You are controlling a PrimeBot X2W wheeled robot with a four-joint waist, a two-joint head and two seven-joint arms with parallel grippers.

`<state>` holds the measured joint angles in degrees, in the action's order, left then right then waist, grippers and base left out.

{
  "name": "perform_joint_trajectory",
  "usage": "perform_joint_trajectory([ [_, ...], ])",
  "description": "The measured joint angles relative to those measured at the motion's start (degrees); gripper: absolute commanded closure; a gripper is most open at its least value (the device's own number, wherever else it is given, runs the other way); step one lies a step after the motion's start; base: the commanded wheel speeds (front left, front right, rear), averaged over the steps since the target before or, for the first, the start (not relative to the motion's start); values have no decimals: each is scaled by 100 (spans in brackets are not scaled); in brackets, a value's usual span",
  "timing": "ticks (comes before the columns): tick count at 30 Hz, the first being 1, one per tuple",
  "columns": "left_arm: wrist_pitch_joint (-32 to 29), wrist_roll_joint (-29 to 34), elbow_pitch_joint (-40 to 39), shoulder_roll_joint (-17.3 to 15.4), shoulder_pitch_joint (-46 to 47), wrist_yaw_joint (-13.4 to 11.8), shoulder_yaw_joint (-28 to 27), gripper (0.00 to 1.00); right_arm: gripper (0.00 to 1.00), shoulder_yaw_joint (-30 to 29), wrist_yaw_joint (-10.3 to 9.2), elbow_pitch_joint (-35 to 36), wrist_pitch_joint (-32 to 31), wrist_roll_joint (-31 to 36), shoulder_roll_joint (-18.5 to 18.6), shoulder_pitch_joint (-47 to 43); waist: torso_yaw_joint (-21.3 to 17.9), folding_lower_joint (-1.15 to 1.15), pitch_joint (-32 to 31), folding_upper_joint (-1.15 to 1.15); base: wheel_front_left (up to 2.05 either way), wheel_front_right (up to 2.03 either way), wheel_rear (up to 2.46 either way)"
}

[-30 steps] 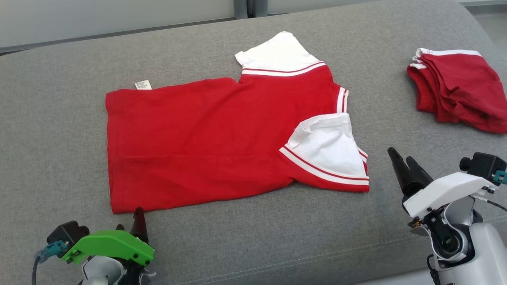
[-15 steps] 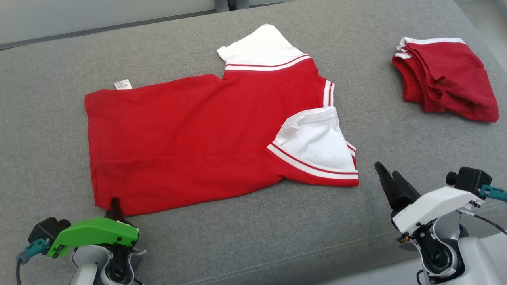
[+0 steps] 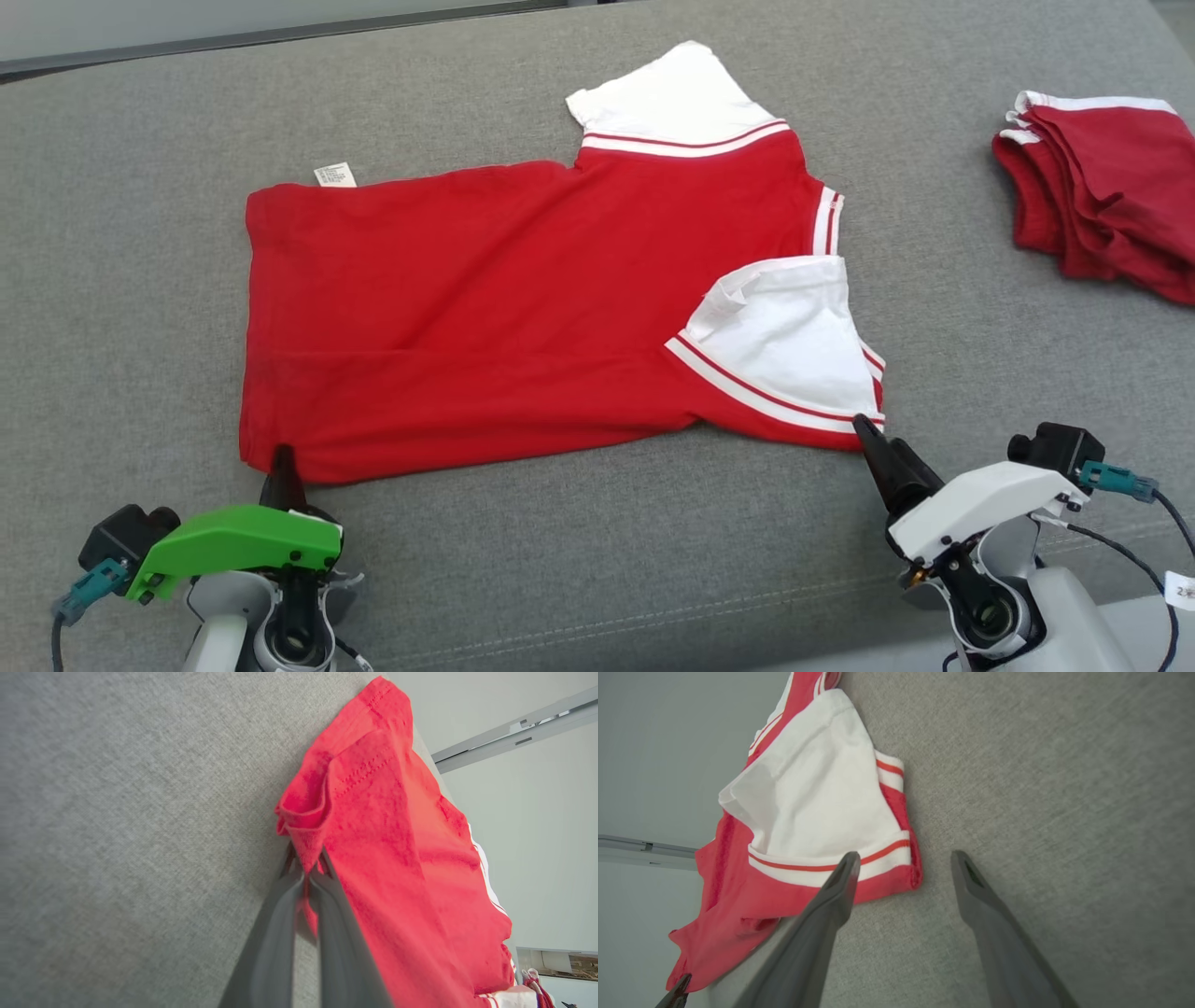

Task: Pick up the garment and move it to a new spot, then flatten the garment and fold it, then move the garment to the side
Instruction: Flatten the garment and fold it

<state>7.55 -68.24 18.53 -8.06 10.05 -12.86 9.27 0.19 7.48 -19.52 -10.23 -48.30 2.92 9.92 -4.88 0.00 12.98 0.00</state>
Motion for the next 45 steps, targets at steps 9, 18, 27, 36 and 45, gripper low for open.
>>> perform_joint_trajectory([
  [9,-49,31,-146,18,9,-25,87,100,73,502,7,-799,285,-118,27,731,180,0,186,0,0,0,0],
  [18,-33,81,-372,10,-18,-7,156,100,100,839,5,-1033,508,-394,504,1080,230,0,199,0,0,0,0],
  [27,15,160,-973,124,-656,-76,420,100,100,692,8,-680,449,-682,1274,903,262,0,111,0,0,0,0],
  [36,10,234,-1273,290,-1211,-226,779,100,100,390,9,-634,371,-758,1482,550,311,0,110,0,0,0,0],
  [45,64,515,-927,187,-1167,-244,1016,0,100,339,11,-1091,407,-538,1397,548,369,0,58,0,0,0,0],
])
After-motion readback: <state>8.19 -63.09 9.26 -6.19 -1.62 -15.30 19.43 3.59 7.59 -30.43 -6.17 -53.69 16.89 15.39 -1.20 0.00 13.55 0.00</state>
